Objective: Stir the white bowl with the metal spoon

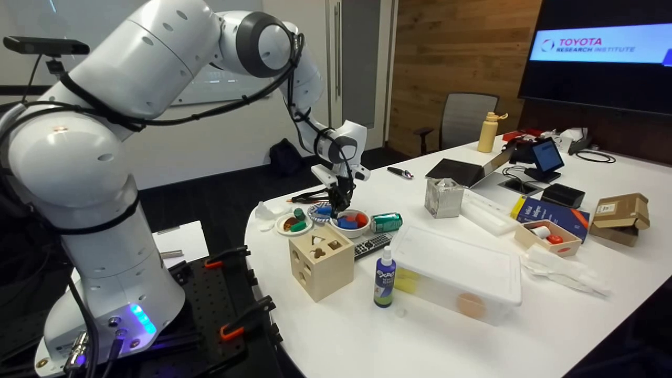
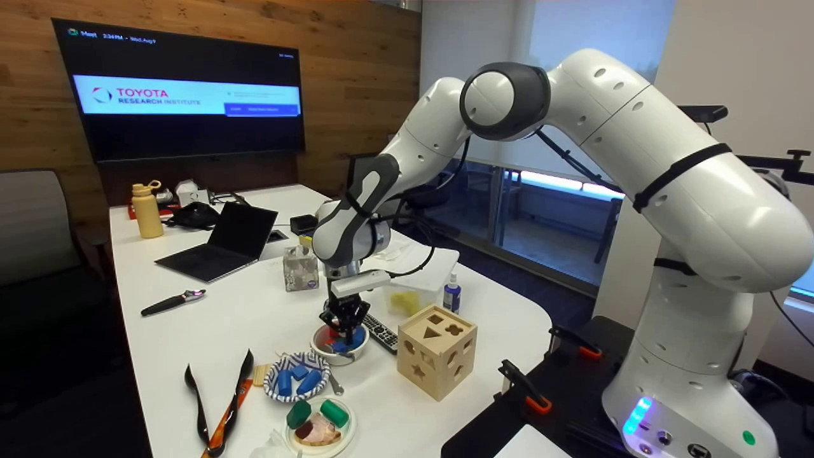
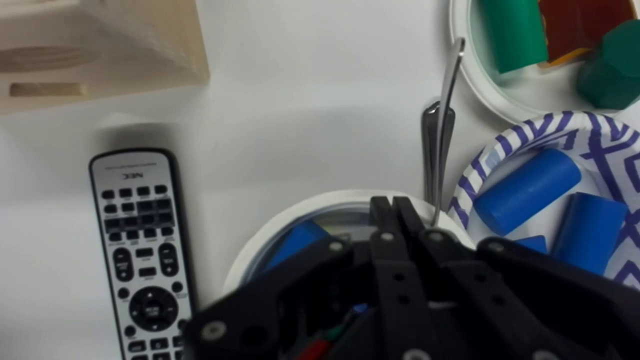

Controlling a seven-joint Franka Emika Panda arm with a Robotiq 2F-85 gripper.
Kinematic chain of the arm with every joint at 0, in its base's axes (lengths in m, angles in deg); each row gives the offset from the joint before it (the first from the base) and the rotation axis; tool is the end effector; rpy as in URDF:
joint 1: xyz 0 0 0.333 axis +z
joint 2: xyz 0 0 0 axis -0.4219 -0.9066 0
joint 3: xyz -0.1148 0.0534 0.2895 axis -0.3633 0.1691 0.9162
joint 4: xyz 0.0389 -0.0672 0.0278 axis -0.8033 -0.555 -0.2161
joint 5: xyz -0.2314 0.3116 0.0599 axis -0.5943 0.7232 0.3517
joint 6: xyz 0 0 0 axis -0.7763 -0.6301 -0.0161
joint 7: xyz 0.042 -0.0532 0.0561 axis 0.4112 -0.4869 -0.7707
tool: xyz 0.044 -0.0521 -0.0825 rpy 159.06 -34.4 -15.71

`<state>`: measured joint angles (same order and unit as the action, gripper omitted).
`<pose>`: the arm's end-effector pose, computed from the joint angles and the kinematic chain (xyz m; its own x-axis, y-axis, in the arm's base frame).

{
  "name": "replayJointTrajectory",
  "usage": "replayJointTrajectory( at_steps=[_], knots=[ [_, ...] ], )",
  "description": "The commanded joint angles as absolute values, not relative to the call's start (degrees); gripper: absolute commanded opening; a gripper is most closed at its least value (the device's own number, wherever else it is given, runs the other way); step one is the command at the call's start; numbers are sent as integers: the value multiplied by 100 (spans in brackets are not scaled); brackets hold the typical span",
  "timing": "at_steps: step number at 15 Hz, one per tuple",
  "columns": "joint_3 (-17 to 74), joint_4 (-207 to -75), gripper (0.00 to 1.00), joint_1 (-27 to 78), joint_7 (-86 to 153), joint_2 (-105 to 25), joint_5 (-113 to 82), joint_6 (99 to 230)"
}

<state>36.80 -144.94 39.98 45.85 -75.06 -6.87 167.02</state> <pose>0.6058 0.2092 0.0650 0.9764 -0.0510 -0.2099 -0.0626 -0.9968 -0.0489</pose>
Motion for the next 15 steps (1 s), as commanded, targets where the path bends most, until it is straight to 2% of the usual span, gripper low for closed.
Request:
replayJointTrajectory(
  at_steps=[1,9,10,15],
  knots=[
    [3608,-14788,38,4127,4771,-7305,-748,16735],
    [3579,-15069,97,4299,4846,-6930,-776,16925],
    [3584,-15123,100,4296,4845,-6879,-768,16953],
    [3789,-15500,100,4109,4681,-6846,-514,17302]
  ],
)
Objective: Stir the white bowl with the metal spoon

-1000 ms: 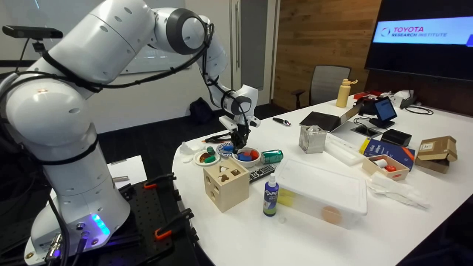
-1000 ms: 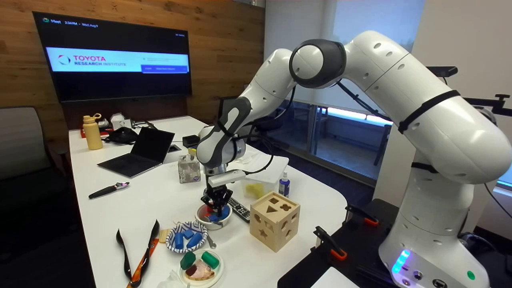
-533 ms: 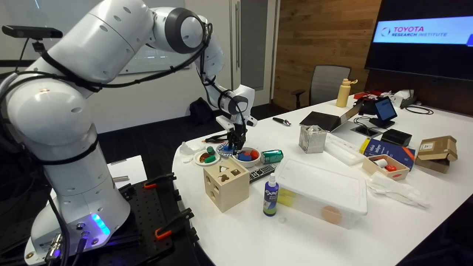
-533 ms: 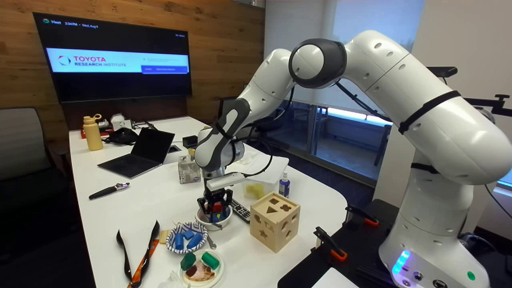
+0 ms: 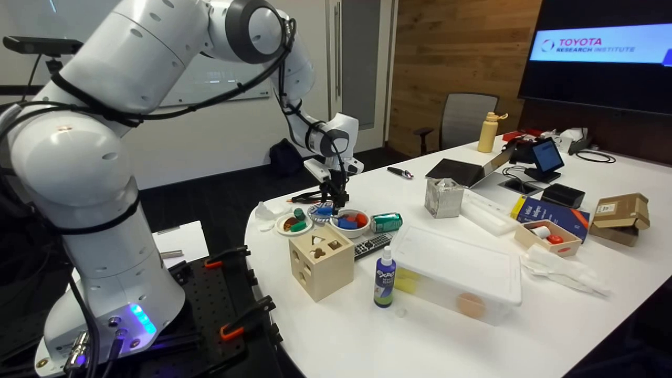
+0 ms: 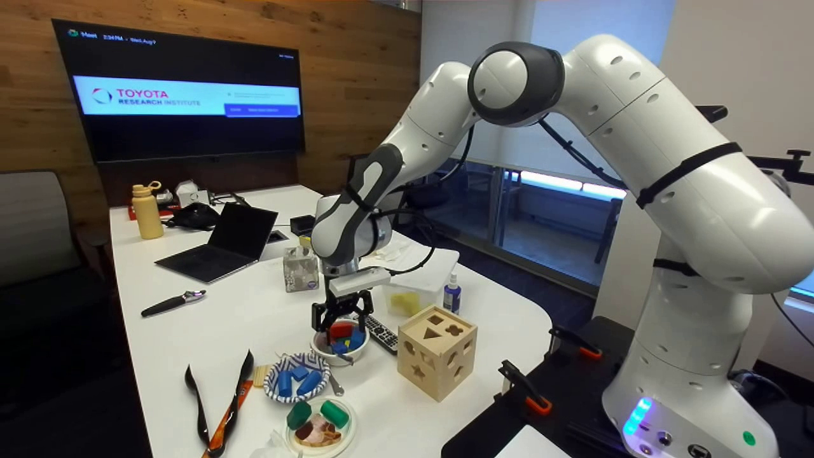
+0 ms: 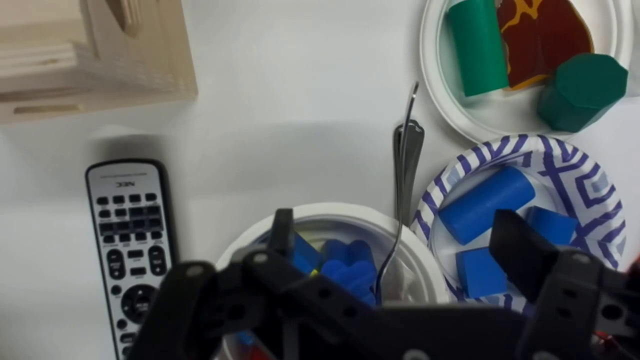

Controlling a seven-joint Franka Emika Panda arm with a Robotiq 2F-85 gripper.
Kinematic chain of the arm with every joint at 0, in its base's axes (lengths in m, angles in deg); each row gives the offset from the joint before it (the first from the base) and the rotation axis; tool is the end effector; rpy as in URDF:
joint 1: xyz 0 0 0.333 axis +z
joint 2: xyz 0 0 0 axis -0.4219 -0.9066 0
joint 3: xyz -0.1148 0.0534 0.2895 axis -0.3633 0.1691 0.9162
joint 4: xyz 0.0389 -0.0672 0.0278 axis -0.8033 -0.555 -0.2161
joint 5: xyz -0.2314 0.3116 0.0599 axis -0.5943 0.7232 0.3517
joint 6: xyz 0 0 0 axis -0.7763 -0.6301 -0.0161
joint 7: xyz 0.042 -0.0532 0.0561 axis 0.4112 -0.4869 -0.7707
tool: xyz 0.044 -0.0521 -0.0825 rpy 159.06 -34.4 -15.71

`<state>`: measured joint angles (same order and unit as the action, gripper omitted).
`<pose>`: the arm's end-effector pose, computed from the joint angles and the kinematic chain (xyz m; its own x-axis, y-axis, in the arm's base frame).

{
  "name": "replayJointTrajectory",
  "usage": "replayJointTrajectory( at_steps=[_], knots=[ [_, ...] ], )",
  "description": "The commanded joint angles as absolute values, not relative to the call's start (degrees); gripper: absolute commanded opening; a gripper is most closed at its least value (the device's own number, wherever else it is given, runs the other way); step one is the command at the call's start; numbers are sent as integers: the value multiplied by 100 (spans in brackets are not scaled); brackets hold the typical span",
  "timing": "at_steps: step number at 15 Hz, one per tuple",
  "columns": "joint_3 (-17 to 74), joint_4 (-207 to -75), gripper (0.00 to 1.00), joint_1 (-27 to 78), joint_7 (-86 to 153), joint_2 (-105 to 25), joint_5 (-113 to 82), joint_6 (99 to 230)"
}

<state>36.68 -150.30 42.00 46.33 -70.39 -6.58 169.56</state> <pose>0.5877 0.2253 0.0876 0.9834 -0.0292 -0.1791 -0.0393 -0.9978 -0.0529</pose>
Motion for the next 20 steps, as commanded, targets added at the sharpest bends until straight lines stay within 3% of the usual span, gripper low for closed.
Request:
replayJointTrajectory(
  at_steps=[1,9,10,11,20],
  knots=[
    [3823,-15565,100,4085,4661,-6884,-458,17399],
    [4001,-15982,100,4054,4617,-6993,-204,18257],
    [3998,-16000,90,4067,4626,-6993,-213,18307],
    [3994,-16010,74,4078,4633,-6993,-220,18347],
    [3954,-16049,5,4159,4664,-6976,-278,18496]
  ],
)
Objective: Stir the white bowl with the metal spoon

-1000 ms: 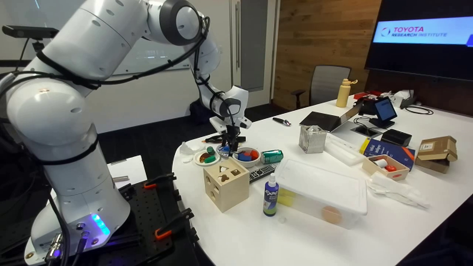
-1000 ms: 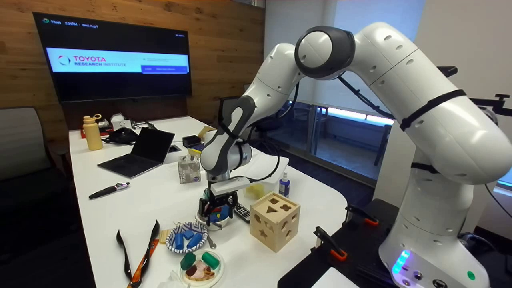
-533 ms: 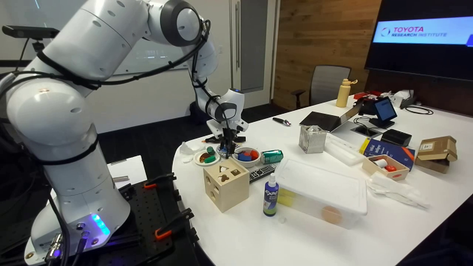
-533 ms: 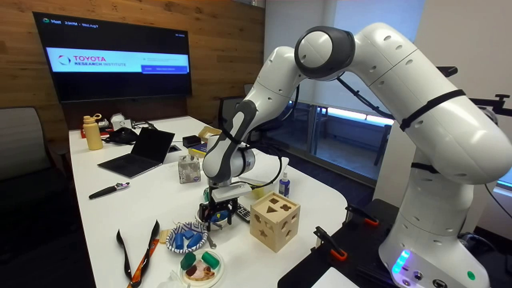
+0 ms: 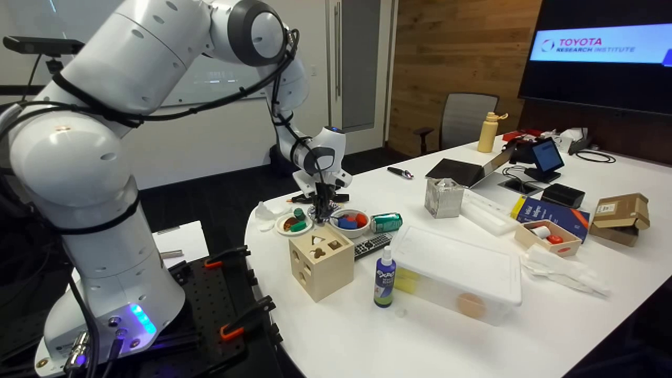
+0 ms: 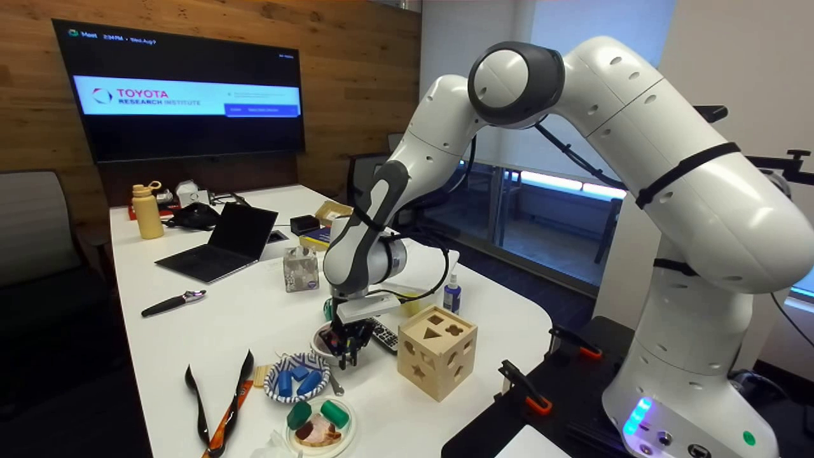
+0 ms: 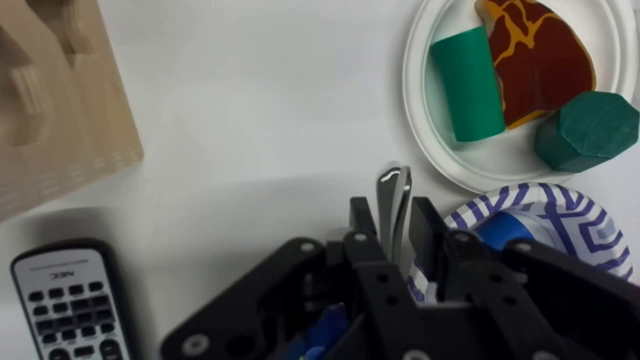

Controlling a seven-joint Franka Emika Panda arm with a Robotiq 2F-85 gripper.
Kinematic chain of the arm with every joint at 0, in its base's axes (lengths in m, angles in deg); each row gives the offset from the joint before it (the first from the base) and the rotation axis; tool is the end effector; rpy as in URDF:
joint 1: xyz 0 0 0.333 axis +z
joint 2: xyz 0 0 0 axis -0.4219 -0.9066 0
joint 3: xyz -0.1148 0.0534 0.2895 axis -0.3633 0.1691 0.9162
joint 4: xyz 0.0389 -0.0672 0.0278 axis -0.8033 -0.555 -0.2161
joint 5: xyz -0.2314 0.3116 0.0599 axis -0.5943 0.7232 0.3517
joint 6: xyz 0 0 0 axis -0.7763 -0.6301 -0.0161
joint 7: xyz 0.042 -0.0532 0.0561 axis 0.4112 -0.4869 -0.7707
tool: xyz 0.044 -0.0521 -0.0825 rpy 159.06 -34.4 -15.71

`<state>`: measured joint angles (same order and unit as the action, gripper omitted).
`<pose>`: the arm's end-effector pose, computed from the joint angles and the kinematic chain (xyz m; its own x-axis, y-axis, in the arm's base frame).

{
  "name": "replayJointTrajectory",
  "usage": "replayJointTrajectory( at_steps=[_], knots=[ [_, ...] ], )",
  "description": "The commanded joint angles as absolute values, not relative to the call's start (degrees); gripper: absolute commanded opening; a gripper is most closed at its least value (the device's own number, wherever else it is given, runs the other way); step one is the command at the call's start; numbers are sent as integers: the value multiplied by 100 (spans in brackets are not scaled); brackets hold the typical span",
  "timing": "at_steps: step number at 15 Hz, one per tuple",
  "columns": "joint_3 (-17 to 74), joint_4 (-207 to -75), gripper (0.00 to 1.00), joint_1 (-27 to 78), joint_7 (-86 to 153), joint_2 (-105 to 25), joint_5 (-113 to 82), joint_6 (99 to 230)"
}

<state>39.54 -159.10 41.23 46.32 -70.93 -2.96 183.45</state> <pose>0.5445 0.2298 0.0521 0.9892 -0.0748 -0.1260 -0.0897 -0.9891 -0.1171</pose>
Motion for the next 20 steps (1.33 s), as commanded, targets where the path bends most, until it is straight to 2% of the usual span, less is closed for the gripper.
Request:
replayJointTrajectory(
  at_steps=[1,12,17,20],
  knots=[
    [3942,-16034,0,4176,4672,-6960,-292,18476],
    [3669,-16061,1,4456,4898,-6250,-621,17851],
    [3155,-15938,1,4780,5582,-6083,-1209,16940],
    [3157,-15750,1,4740,5716,-6345,-1402,16436]
  ],
)
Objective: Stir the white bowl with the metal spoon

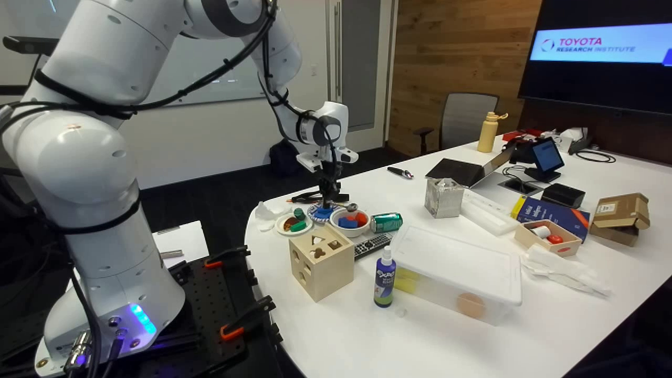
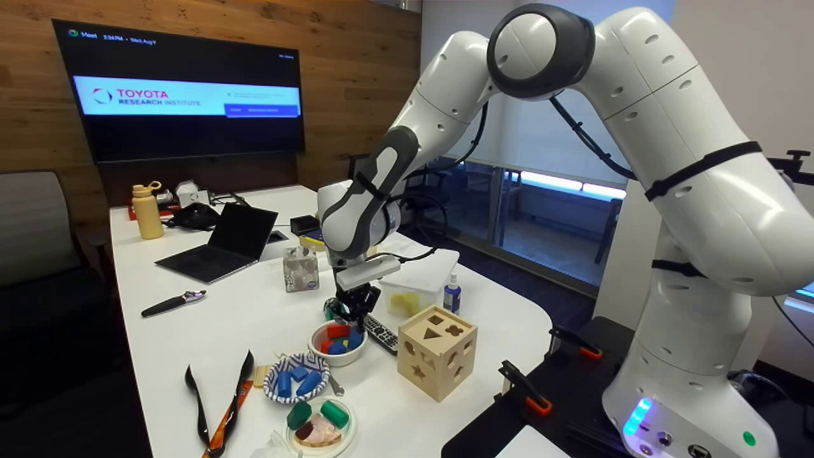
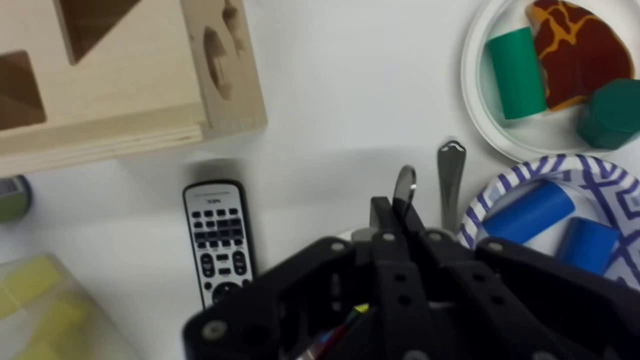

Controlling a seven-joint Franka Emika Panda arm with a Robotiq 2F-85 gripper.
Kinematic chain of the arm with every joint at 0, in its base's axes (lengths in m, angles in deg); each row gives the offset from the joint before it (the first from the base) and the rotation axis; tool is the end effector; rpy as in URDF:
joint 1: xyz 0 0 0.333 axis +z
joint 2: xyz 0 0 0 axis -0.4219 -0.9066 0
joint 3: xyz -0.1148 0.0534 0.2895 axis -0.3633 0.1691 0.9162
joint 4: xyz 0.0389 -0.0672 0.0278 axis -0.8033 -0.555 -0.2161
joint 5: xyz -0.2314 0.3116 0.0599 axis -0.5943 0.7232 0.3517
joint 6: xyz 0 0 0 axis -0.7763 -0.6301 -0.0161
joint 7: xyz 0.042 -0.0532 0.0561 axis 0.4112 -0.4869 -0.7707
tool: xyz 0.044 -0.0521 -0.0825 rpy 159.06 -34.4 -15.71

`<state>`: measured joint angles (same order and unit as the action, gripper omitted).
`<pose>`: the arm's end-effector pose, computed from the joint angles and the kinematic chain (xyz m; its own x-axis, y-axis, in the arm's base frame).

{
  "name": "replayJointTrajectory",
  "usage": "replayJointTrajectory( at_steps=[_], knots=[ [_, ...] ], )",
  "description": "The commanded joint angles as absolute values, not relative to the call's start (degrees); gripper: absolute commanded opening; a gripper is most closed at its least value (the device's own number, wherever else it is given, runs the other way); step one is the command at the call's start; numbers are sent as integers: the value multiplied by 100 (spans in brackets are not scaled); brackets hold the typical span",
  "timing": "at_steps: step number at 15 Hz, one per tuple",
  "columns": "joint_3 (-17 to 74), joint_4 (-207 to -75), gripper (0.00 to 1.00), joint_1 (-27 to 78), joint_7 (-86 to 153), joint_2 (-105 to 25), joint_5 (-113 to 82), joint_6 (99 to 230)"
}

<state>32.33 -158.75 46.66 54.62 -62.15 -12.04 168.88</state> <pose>0.5593 0.2191 0.1239 0.9854 -0.0817 -0.1495 -0.0715 -0.9948 0.0722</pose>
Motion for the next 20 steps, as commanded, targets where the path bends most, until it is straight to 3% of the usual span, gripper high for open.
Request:
replayJointTrajectory(
  at_steps=[1,10,20],
  knots=[
    [3202,-15698,1,4701,5699,-6417,-1400,16323],
    [3433,-15218,1,4593,5453,-6938,-1294,16266],
    [3452,-15421,1,4601,5632,-6593,-1168,16595]
  ],
)
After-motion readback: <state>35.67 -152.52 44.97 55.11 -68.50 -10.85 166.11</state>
